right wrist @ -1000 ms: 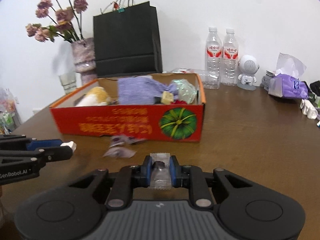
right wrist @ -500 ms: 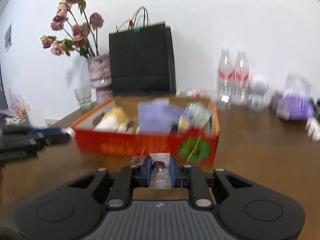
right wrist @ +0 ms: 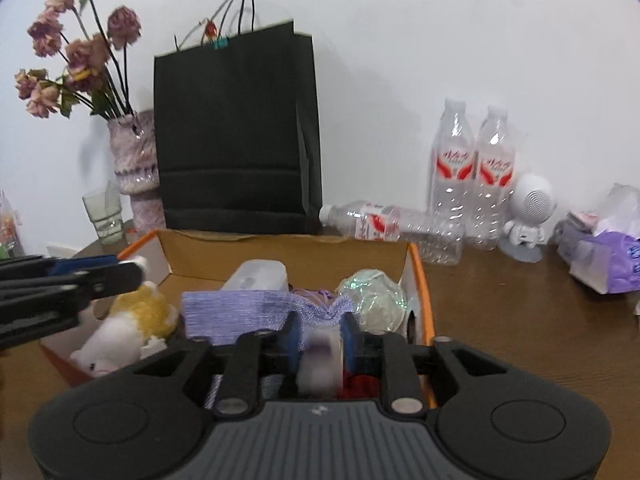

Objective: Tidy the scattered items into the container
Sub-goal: 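Carry both candies over the box and open both grippers to drop them, then grasp another clear wrapped candy with the right gripper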

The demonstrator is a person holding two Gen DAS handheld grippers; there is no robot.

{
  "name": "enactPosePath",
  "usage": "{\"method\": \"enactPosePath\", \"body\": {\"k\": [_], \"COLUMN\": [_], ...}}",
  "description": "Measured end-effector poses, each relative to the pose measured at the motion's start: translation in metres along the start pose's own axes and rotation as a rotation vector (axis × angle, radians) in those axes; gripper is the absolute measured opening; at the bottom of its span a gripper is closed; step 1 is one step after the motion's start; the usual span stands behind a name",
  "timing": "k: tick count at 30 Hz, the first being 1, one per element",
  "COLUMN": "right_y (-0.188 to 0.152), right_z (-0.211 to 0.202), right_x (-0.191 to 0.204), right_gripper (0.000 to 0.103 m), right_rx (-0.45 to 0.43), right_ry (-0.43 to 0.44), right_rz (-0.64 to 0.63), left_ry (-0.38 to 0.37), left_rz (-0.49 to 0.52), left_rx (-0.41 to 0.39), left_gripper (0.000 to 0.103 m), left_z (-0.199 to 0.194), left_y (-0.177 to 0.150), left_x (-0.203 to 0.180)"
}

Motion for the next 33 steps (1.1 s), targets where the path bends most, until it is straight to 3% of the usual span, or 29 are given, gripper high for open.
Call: {"method": "enactPosePath", "body": {"k": [1,2,3,7,12,17,19,21,26,31,32,33], "right_y": [-0.001,-0.002,-0.002,0.002,-0.005,-0.045,-0.064,-0.08,-0.098,-0.111,-0.111,-0.111], "right_z": [0.005,0.007,0.006,-0.012,-0.067,-0.099,-0.095,-0.086,-0.064,-0.049,-0.049,-0.049], "right_x": [-0.001,-0.002,-0.002,-0.006,0.006,0.029,0.041,0.054,0.081,0.081,0.079,0.078], "right_gripper": [0.067,0.076,0.082,0.086,0.085,0.08,0.072,0.064,0.059,0.056,0.053,0.037], "right_rx": [0.008,0.007,0.001,-0.02,-0.063,-0.01,0.041,0.086,0.125,0.143,0.149,0.146], "right_ry": [0.004,0.005,0.001,-0.016,0.043,0.109,0.137,0.154,0.162,0.181,0.191,0.188], "right_rz": [0.001,-0.004,-0.012,0.003,-0.049,-0.076,-0.064,-0.076,-0.149,-0.16,-0.143,-0.137], "left_ry": [0.011,0.023,0.03,0.053,-0.017,-0.056,-0.057,-0.06,-0.054,-0.06,-0.058,-0.056], "left_rz": [0.0,0.001,0.006,0.031,0.058,0.092,0.084,0.052,-0.01,-0.054,-0.051,-0.047], "left_rx": [-0.007,-0.01,-0.013,-0.029,-0.02,0.037,0.074,0.128,0.159,0.18,0.182,0.184], "left_gripper": [0.062,0.077,0.081,0.1,0.1,0.096,0.084,0.061,0.057,0.058,0.059,0.059], "left_z": [0.005,0.007,0.007,-0.017,-0.072,-0.11,-0.114,-0.114,-0.118,-0.118,-0.117,-0.117], "left_y": [-0.001,-0.002,-0.001,0.005,-0.002,-0.032,-0.048,-0.064,-0.083,-0.091,-0.092,-0.093], "left_x": [0.003,0.005,0.007,0.009,0.001,-0.01,-0.01,-0.008,0.002,0.01,0.01,0.011]}}
Point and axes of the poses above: each gripper's, at about its wrist camera, not at the fingertips, and z roughly the way its jaws point, x to its left, y to its top, the point moved 9 cm from there along z, roughly the way its jaws point, and after that the axes turned 8 degrees about -x, right-handed, at the moved point
